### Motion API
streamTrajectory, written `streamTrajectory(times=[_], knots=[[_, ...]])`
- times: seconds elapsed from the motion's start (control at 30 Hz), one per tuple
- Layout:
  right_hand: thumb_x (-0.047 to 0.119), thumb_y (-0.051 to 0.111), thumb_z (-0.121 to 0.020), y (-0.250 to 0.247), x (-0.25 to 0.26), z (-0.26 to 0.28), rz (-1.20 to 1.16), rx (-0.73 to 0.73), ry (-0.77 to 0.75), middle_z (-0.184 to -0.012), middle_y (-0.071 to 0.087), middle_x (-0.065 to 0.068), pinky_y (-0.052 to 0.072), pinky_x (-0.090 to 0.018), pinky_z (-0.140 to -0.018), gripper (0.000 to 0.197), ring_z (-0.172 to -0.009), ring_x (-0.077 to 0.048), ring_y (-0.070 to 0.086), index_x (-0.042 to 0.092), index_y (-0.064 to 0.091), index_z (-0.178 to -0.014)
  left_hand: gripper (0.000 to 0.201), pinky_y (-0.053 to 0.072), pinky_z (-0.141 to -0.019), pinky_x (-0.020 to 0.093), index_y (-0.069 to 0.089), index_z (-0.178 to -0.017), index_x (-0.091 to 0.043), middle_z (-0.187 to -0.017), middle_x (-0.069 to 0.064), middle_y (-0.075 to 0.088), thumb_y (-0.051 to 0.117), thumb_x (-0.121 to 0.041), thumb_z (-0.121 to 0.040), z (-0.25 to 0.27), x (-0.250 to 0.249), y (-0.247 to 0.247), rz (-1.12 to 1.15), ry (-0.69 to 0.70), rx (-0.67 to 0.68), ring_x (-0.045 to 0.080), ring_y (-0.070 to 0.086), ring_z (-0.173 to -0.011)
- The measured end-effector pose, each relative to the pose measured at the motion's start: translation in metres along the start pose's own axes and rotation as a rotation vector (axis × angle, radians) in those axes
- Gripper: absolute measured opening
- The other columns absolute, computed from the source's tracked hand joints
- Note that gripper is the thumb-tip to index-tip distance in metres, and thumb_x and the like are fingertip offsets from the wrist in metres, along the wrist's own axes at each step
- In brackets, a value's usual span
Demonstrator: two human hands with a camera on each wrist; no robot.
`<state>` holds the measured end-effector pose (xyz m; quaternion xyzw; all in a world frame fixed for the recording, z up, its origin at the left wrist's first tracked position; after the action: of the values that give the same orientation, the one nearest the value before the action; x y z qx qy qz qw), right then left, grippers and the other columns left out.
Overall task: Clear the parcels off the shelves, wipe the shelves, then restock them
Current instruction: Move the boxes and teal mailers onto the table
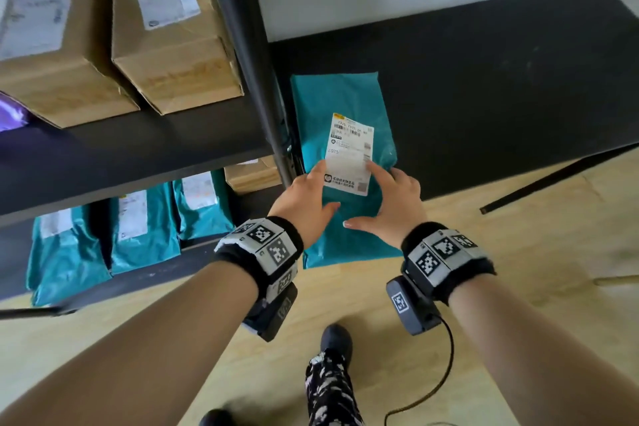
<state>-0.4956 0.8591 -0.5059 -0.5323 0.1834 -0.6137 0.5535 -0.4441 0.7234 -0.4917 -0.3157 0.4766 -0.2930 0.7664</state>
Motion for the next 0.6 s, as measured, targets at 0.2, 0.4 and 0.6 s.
streamTrajectory(times=[0.2,0.4,0.6], knots=[[0.041,0.081,-0.065,0.007,-0.004,0.015,-0.093,-0.099,-0.012,-0.139,0.036,-0.011,0.025,-0.032,-0.108,0.095,-0.130,-0.027,0.028,0.030,0.029,-0.143,0.045,0.047,-0.092,0.035,0.040,-0.134,-0.016,-0.124,0.006,0.057,0.054,-0.022,-0.091,0.017,-0.002,-0.001,0.071,-0.014,-0.089,0.024,0.057,-0.109],[0.027,0.087,-0.060,0.015,-0.005,0.052,-0.322,-0.110,0.038,-0.132,0.033,-0.006,0.033,-0.031,-0.106,0.103,-0.126,-0.023,0.033,0.029,0.025,-0.143,0.043,0.041,-0.080,0.023,0.045,-0.128,-0.017,-0.128,0.011,0.045,0.060,-0.026,-0.088,0.048,0.012,0.001,0.118,-0.020,-0.110,0.021,0.054,-0.091],[0.030,0.086,-0.061,0.040,0.009,0.107,-0.342,-0.096,0.104,-0.136,0.030,-0.007,0.033,-0.021,-0.092,0.101,-0.118,-0.019,0.041,0.027,0.027,-0.143,0.043,0.037,-0.085,0.017,0.049,-0.124,-0.019,-0.128,0.005,0.048,0.064,-0.023,-0.084,0.096,0.033,0.005,0.126,0.074,-0.077,0.014,0.051,-0.103]])
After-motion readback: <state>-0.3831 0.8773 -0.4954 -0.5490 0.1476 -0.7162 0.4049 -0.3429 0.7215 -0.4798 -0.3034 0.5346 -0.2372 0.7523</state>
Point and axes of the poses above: each hand's wrist, its own z-axis away from the middle knuckle, its own y-axis out of the palm, x = y × z, the point moved 9 cm from there along -z, towards the middle knuckle
